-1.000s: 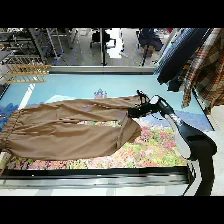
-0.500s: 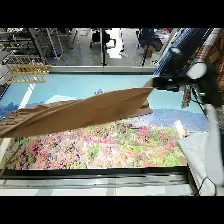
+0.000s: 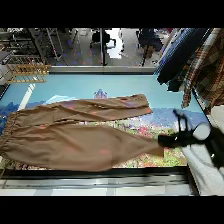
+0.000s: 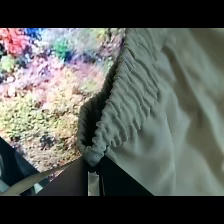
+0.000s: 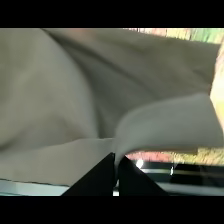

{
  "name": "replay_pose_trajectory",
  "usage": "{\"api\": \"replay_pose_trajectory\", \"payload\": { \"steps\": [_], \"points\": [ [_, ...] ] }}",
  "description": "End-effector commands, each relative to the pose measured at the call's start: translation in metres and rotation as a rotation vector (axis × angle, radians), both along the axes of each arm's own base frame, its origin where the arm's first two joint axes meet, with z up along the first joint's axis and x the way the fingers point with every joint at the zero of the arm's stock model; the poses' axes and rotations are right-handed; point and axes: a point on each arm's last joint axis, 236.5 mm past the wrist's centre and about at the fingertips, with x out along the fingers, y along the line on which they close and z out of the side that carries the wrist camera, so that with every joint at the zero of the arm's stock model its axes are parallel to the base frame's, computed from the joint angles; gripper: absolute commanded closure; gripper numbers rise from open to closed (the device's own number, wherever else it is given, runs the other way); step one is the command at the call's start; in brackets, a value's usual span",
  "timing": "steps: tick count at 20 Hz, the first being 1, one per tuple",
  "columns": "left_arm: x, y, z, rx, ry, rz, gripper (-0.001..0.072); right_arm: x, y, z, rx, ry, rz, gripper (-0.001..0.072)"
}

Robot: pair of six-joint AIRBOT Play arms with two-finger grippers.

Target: Fold the clothes and pants, and hang the long-sleeved shirts on hangers.

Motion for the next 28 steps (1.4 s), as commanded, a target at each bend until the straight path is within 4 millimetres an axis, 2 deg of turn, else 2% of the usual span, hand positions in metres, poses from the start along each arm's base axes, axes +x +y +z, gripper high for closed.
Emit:
{"api": "replay_pose_trajectory", "payload": {
  "steps": [1,2,3,5,6,9,10,12,14,15,17,18,20,23,26,28],
  "points": [
    [-0.01,-0.001,-0.018,-0.025,0.048,-0.017,0.0688,-0.049,0.016,-0.055,0.072,0.113,-0.062,0.0688],
    [-0.009,0.002,-0.018,-0.013,0.043,-0.012,0.0688,-0.047,0.016,-0.053,0.074,0.106,-0.062,0.066],
    [-0.008,0.006,-0.017,0.0,0.036,-0.004,0.0688,-0.041,0.016,-0.047,0.072,0.087,-0.061,0.0582],
    [-0.005,0.014,-0.015,0.032,0.022,0.01,0.0689,-0.02,0.013,-0.026,0.064,0.018,-0.058,0.0368],
    [-0.004,0.02,-0.014,0.051,0.014,0.018,0.0689,-0.007,0.008,-0.012,0.046,-0.027,-0.054,0.0287],
    [0.002,0.036,-0.006,0.112,-0.014,0.04,0.0688,0.033,-0.026,0.025,-0.083,-0.184,-0.075,0.0285],
    [0.005,0.042,-0.001,0.133,-0.024,0.044,0.0687,0.039,-0.038,0.028,-0.092,-0.19,-0.106,0.0285],
    [0.01,0.052,0.011,0.169,-0.046,0.054,0.0687,0.035,-0.057,0.012,-0.089,-0.112,-0.151,0.0285],
    [0.013,0.059,0.016,0.191,-0.057,0.06,0.0683,0.025,-0.062,-0.018,-0.06,0.008,-0.126,0.0285],
    [0.013,0.059,0.016,0.192,-0.057,0.059,0.0562,0.024,-0.06,-0.032,-0.042,0.047,-0.101,0.0285],
    [0.013,0.057,0.016,0.185,-0.059,0.06,0.0182,0.035,-0.056,-0.058,-0.007,0.071,-0.085,0.0285],
    [0.013,0.055,0.016,0.178,-0.06,0.058,0.0146,0.043,-0.056,-0.069,0.0,0.066,-0.09,0.0285],
    [0.013,0.052,0.016,0.168,-0.056,0.053,0.0146,0.054,-0.059,-0.082,-0.004,0.047,-0.091,0.0285],
    [0.016,0.05,0.019,0.16,-0.074,0.06,0.0147,0.069,-0.066,-0.089,-0.027,0.01,-0.072,0.0288],
    [0.028,0.045,0.025,0.121,-0.135,0.088,0.0147,0.094,-0.068,-0.085,-0.029,-0.065,-0.068,0.0289],
    [0.037,0.04,0.03,0.084,-0.181,0.108,0.0147,0.121,-0.065,-0.075,0.0,-0.15,-0.096,0.0289]
  ]
}}
